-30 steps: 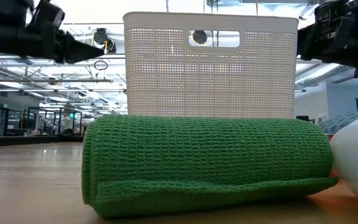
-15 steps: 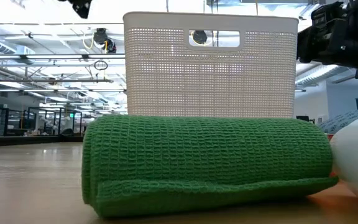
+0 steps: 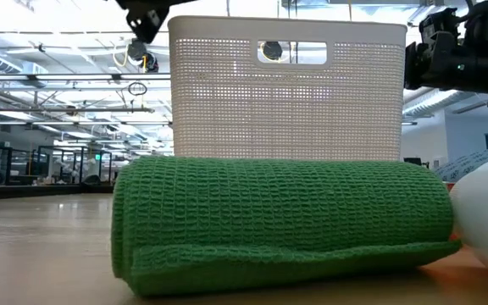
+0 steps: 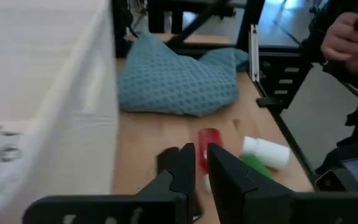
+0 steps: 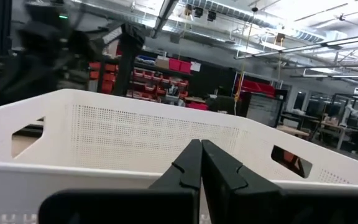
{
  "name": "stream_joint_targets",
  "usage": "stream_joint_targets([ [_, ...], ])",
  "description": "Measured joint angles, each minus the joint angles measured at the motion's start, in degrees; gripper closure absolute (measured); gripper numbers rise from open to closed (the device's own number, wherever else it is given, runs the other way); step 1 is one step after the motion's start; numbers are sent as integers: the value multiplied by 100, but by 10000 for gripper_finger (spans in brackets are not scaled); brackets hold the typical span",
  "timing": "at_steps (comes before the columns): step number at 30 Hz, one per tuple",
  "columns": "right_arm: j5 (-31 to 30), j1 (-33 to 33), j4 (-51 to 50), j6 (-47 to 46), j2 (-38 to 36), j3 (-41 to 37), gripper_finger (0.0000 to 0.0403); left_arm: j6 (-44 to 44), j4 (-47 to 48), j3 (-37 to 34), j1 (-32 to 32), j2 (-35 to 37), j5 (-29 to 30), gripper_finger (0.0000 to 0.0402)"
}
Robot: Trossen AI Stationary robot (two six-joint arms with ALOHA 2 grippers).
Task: Pick & place medical supplies in basket/bin
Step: Put the green bandage into the white bin
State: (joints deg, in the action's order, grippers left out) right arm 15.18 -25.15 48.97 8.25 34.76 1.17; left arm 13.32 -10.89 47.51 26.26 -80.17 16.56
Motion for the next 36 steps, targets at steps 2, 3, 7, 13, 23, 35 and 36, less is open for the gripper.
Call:
stream_joint_targets([
  [2,6,0,0,-22,0,0,403,79,118,401,98,-418,192,358],
  [3,7,0,1,-42,2,0,403,87,202,619,139,-605,257,357],
  [7,7,0,33,-68,2,0,403,22,790,1639,259,-1346,427,357],
  [13,11,0,57,-156,0,0,403,50,2610,3122,278,-2378,605,327],
  [23,459,4,51,-423,2,-1,403,218,3237,4267,374,-3402,306,151],
  [35,463,11,46,-457,2,-1,403,2815,3857,4463,888,-3378,-477,99],
  [36,464,11,46,-460,2,0,403,2879,3926,4459,883,-3378,-471,98],
])
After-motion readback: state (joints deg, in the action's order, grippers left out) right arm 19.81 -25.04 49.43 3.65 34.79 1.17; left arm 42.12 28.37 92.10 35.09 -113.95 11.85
